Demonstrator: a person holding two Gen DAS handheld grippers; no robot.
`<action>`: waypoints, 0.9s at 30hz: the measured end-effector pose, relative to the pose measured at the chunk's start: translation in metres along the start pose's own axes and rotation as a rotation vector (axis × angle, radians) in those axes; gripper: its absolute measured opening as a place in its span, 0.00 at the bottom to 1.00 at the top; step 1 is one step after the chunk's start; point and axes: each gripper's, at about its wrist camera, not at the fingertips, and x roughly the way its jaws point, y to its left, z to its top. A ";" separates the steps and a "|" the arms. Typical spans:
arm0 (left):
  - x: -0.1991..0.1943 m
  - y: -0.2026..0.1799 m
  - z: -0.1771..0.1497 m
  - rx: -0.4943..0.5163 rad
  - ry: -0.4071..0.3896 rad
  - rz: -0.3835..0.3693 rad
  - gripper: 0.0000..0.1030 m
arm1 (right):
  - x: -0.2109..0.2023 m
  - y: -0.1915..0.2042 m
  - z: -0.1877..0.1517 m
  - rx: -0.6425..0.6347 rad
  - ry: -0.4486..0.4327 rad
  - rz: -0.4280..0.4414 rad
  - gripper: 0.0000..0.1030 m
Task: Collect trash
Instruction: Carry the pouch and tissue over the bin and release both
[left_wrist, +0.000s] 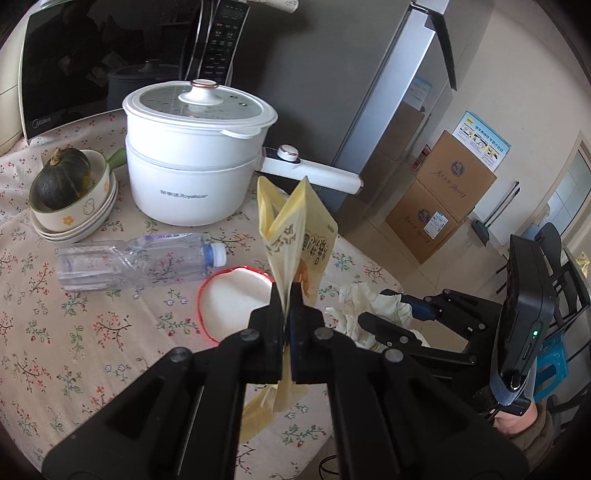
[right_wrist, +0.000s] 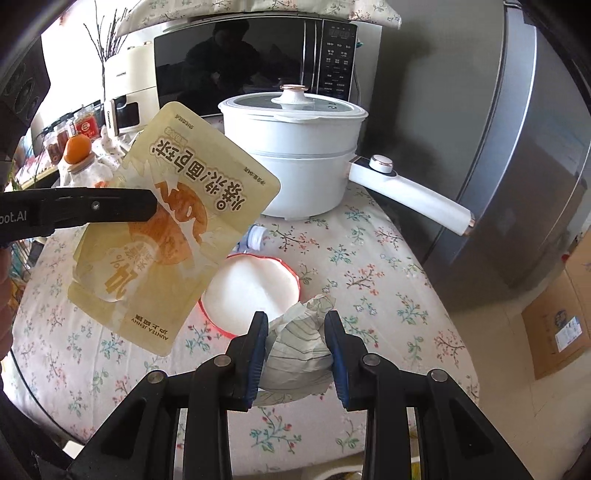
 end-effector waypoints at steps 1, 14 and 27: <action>-0.001 -0.009 -0.002 0.016 -0.006 0.013 0.03 | -0.007 -0.005 -0.003 0.008 -0.007 -0.004 0.31; -0.004 -0.110 -0.029 0.202 -0.040 0.106 0.03 | -0.083 -0.045 -0.039 0.076 -0.046 -0.049 0.31; 0.015 -0.154 -0.051 0.208 0.041 -0.014 0.03 | -0.116 -0.089 -0.071 0.147 -0.035 -0.115 0.31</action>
